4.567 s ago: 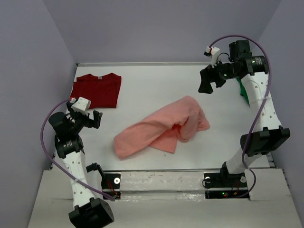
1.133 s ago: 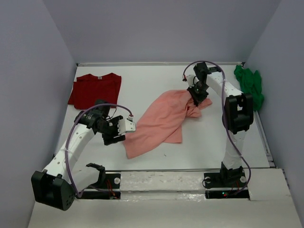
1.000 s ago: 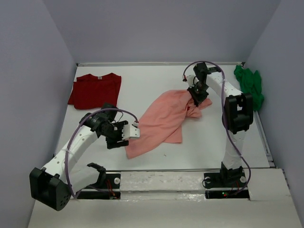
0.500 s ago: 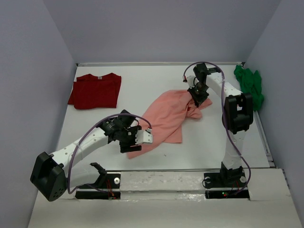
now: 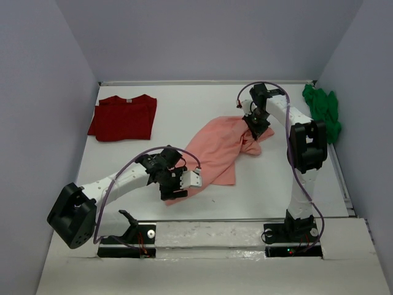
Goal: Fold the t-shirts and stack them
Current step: Flatten the tshirt out
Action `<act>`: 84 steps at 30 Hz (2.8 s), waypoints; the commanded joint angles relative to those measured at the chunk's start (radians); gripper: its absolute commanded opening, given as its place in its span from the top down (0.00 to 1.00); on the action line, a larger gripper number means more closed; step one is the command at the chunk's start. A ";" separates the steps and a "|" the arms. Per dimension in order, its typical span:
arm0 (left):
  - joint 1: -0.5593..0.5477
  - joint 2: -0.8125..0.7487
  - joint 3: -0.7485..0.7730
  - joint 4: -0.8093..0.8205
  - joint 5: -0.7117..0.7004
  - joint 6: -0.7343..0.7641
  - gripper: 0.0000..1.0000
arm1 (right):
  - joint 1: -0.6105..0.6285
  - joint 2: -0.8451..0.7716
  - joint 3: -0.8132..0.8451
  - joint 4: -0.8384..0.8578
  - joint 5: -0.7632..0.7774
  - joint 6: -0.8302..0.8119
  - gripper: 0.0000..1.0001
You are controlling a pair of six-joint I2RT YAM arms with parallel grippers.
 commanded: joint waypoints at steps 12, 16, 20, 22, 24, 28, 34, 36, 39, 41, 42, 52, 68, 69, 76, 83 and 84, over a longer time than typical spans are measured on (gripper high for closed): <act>-0.050 0.036 -0.053 -0.024 -0.040 -0.020 0.27 | 0.008 -0.008 -0.007 0.034 0.016 -0.006 1.00; -0.050 0.059 -0.063 0.002 -0.057 -0.024 0.27 | 0.008 -0.017 -0.024 0.037 0.010 -0.011 1.00; -0.054 0.081 -0.061 0.005 -0.054 -0.026 0.28 | 0.008 -0.014 -0.023 0.035 0.005 -0.011 1.00; -0.062 0.088 -0.060 0.011 -0.062 -0.032 0.31 | 0.008 -0.011 -0.017 0.032 0.005 -0.011 1.00; -0.073 0.102 -0.060 0.013 -0.060 -0.043 0.36 | 0.008 -0.005 -0.010 0.028 0.007 -0.011 1.00; -0.120 0.124 -0.047 0.002 -0.046 -0.057 0.54 | 0.008 -0.003 -0.012 0.028 0.010 -0.012 1.00; -0.171 0.135 -0.035 -0.013 -0.066 -0.095 1.00 | 0.008 -0.012 -0.023 0.031 0.016 -0.015 1.00; -0.174 0.131 -0.026 -0.025 -0.078 -0.101 1.00 | 0.008 -0.012 -0.024 0.031 0.022 -0.015 1.00; -0.180 0.113 0.005 -0.065 -0.091 -0.109 0.97 | 0.008 -0.020 -0.029 0.032 0.021 -0.017 1.00; -0.182 0.076 0.025 -0.108 -0.098 -0.115 0.96 | 0.008 -0.028 -0.030 0.034 0.021 -0.018 1.00; -0.182 0.076 0.029 -0.117 -0.106 -0.115 0.96 | 0.008 -0.028 -0.030 0.034 0.021 -0.018 1.00; -0.182 0.009 0.060 -0.202 -0.138 -0.124 0.59 | 0.008 -0.042 -0.040 0.035 0.018 -0.017 1.00; -0.182 0.026 0.042 -0.189 -0.069 -0.123 0.54 | 0.008 -0.028 -0.040 0.032 0.031 -0.018 1.00; -0.182 0.029 0.040 -0.189 -0.069 -0.121 0.54 | 0.008 -0.026 -0.038 0.031 0.031 -0.017 1.00; -0.191 0.056 0.040 -0.188 -0.071 -0.120 0.54 | 0.008 -0.019 -0.037 0.028 0.031 -0.017 1.00; -0.231 0.111 0.036 -0.174 -0.088 -0.129 0.54 | 0.008 -0.016 -0.043 0.032 0.038 -0.023 1.00; -0.232 0.115 0.037 -0.173 -0.088 -0.130 0.55 | 0.008 -0.016 -0.047 0.034 0.038 -0.023 1.00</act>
